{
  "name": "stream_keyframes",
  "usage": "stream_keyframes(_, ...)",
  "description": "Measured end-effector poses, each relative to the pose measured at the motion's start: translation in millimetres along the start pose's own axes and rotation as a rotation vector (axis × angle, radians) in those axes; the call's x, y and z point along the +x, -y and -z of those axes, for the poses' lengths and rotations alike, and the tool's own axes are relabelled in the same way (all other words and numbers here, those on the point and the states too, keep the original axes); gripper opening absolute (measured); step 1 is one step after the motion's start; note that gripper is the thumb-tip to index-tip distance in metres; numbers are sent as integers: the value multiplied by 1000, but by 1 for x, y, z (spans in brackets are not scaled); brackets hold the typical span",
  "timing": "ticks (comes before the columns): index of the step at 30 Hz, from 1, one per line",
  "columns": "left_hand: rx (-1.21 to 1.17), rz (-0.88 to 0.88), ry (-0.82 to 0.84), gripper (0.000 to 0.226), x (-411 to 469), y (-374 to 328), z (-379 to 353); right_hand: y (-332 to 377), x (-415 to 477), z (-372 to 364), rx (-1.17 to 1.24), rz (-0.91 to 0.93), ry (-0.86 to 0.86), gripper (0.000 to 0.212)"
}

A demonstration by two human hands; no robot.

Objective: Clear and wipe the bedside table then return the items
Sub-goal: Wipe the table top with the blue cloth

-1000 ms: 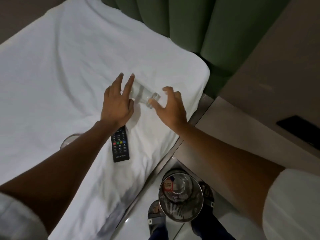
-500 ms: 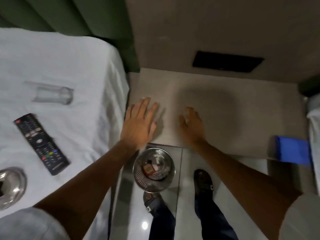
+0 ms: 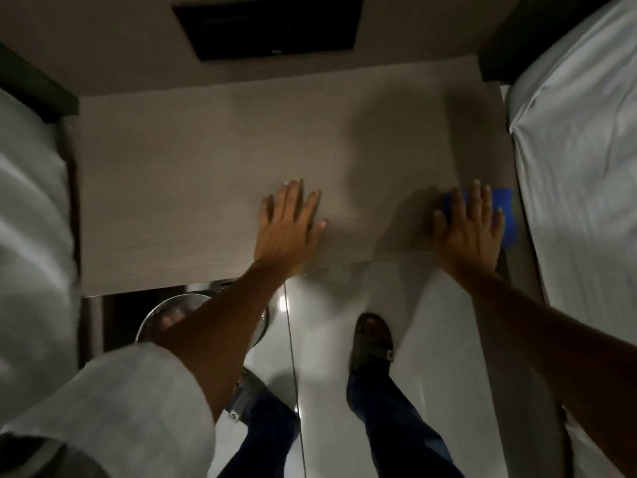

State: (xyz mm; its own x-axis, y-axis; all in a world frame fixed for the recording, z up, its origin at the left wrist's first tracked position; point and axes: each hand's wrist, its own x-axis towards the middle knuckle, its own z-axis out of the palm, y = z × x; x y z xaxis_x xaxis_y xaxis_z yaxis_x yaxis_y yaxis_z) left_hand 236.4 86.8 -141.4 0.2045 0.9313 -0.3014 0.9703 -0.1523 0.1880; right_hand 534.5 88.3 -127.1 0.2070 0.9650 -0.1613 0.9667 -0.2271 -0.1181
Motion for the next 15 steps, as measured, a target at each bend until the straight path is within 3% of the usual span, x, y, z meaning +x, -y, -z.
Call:
stream_keyframes(5,110,62,-110,69,17,5,-39,-38,16,-31,-10,-19,-18,57)
stream_keyframes(10,102,51,-174,70,17,7,-41,6,14,-44,10,-199,-148,55)
stream_keyframes(12,88,51,-186,70,15,6,-40,22,9,-42,33,-150,-109,57)
stream_keyframes(15,73,52,-184,70,15,10,-41,60,-7,-42,161,92,-3,63)
